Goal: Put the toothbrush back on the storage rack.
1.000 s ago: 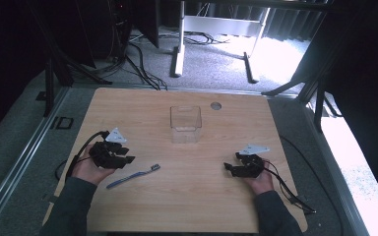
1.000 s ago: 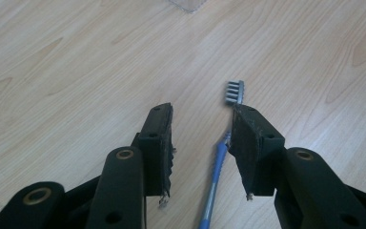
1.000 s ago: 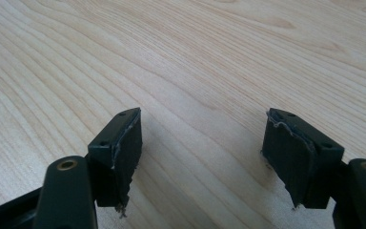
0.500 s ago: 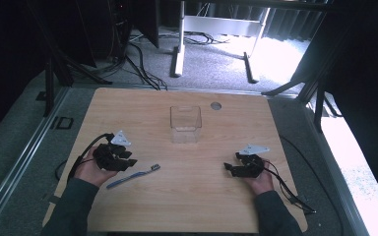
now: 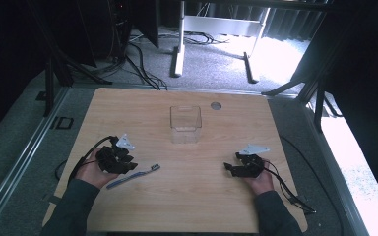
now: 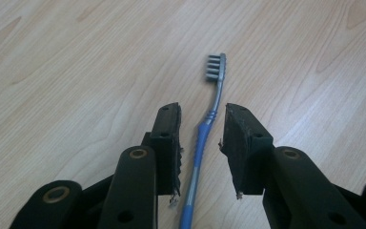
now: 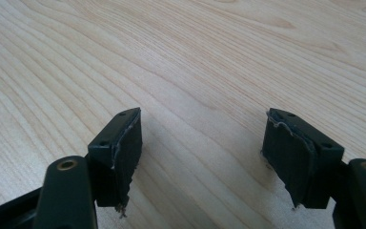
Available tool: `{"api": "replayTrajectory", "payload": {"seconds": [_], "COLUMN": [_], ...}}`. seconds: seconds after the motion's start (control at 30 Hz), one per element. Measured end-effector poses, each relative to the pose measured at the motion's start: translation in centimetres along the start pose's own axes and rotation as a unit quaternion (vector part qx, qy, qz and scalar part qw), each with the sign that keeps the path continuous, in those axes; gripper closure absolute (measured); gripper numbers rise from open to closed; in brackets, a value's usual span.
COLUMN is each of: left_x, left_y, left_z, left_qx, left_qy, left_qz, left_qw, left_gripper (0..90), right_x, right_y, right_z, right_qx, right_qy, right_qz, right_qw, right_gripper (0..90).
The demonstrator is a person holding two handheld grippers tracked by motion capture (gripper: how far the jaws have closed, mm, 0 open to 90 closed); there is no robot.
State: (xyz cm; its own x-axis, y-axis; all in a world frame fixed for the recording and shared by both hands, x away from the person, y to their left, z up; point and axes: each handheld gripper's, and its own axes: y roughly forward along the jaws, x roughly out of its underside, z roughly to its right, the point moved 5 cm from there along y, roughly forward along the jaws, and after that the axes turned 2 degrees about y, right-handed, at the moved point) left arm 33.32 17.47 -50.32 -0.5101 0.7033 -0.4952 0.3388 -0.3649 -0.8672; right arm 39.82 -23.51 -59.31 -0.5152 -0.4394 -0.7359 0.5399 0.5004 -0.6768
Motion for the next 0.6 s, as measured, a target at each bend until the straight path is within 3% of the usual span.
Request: {"api": "replayTrajectory", "payload": {"seconds": [0.6], "left_x": [0.35], "left_y": [0.81], "left_z": [0.22], "left_qx": [0.013], "left_qy": [0.003], "left_qz": [-0.047], "left_qw": [0.9988], "left_gripper": [70.0], "right_x": [0.00], "right_y": [0.00], "right_z": [-0.01], "right_qx": [0.000], "right_qy": [0.000], "right_qz": [0.000], "right_qw": [1.0000], "right_gripper": [29.1]}}
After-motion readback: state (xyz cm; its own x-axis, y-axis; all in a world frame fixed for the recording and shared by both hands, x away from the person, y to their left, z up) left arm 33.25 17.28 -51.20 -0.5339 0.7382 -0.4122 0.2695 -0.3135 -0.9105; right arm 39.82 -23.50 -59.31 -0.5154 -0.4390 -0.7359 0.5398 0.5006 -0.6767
